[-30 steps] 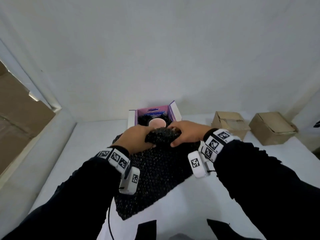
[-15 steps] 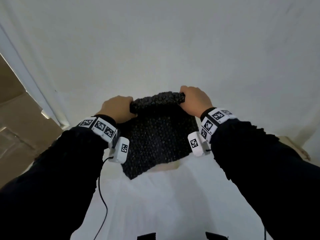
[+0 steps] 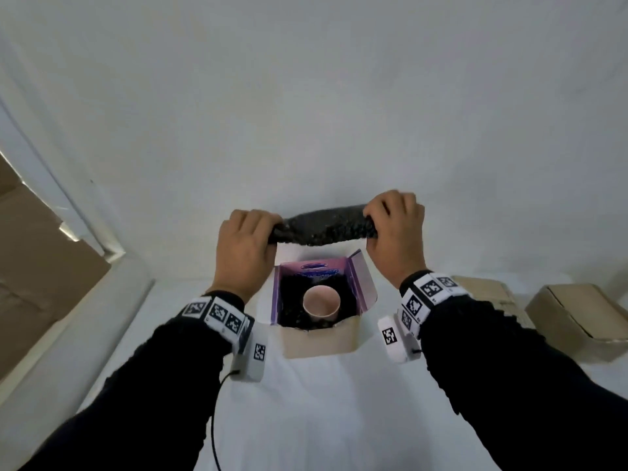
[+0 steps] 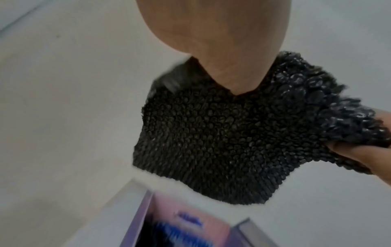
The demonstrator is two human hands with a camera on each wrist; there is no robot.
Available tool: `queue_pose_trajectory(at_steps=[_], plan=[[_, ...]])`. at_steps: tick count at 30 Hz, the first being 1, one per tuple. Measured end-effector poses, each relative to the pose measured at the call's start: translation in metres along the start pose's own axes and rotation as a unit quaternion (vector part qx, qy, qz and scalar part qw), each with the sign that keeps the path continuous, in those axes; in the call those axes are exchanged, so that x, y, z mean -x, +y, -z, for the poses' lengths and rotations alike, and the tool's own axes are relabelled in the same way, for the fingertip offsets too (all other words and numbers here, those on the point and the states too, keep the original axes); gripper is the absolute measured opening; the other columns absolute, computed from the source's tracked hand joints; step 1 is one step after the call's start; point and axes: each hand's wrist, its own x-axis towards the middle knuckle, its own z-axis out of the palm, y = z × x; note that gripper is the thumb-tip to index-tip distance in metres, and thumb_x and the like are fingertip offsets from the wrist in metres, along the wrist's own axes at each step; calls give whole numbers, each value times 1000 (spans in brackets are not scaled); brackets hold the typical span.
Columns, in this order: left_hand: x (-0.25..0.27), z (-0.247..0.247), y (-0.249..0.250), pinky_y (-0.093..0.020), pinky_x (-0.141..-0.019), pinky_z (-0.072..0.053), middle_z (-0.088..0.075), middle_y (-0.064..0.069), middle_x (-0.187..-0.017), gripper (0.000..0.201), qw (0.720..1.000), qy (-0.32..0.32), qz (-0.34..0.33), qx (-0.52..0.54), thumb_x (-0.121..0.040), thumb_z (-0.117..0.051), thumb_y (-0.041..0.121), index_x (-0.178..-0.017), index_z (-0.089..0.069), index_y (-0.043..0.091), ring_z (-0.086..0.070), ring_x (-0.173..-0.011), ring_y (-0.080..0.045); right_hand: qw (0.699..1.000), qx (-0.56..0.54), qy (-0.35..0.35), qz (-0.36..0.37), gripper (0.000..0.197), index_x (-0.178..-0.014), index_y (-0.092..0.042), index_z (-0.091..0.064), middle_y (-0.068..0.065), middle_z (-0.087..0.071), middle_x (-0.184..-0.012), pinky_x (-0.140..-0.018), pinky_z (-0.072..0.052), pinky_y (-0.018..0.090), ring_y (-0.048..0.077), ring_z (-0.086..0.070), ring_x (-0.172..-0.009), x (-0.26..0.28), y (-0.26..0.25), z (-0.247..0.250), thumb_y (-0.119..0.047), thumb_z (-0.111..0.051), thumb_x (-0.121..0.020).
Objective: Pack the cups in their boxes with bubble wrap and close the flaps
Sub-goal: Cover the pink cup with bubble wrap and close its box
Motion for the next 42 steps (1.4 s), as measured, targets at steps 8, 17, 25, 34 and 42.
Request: queue_pose_trajectory(at_steps=[8, 17, 25, 34, 42], plan=[[83, -66, 10, -39, -54, -51, -54, -7, -95, 22, 957, -286, 30, 38, -78, -66, 11, -99, -65, 16, -56, -78, -30, 905, 80, -414, 57, 49, -106, -23, -57, 1, -47, -108, -85, -25, 39, 28, -40, -107, 74, -9, -53, -49, -50, -65], [99, -75, 17, -28, -57, -38, -58, 4, -62, 28, 932, -357, -35, 61, -80, -57, 12, -106, -49, 19, -55, -53, -20, 887, -77, -454, 14, 20, -94, -16, -42, 5, -52, -92, -62, -34, 32, 23, -47, -73, 90, -21, -68, -23, -56, -82], [124, -76, 0, -31, -98, -34, -62, 12, -74, 28, 905, -396, -155, -12, -62, -81, 43, -80, -64, 27, -62, -74, -11, 826, 66, -540, 147, 43, -112, -16, -46, 3, -67, -87, -78, -43, 34, 25, -62, -80, 101, -25, -65, -43, -59, -80], [122, -42, 26, -29, -108, -25, -68, 1, -97, 20, 841, -512, -145, -94, -91, -51, 15, -104, -64, 22, -61, -96, -21, 731, 79, -668, 115, 27, -108, -8, -65, 11, -66, -108, -80, -49, 35, 30, -63, -97, 98, -63, -43, -12, -45, -90], [125, -33, 52, -36, -116, -16, -67, 0, -110, 37, 800, -573, -138, -116, -90, -40, 7, -121, -57, 19, -58, -109, -22, 716, 102, -682, 112, 37, -128, -10, -52, 9, -61, -123, -102, -36, 38, 28, -55, -116, 121, -73, -36, -12, -42, -92]])
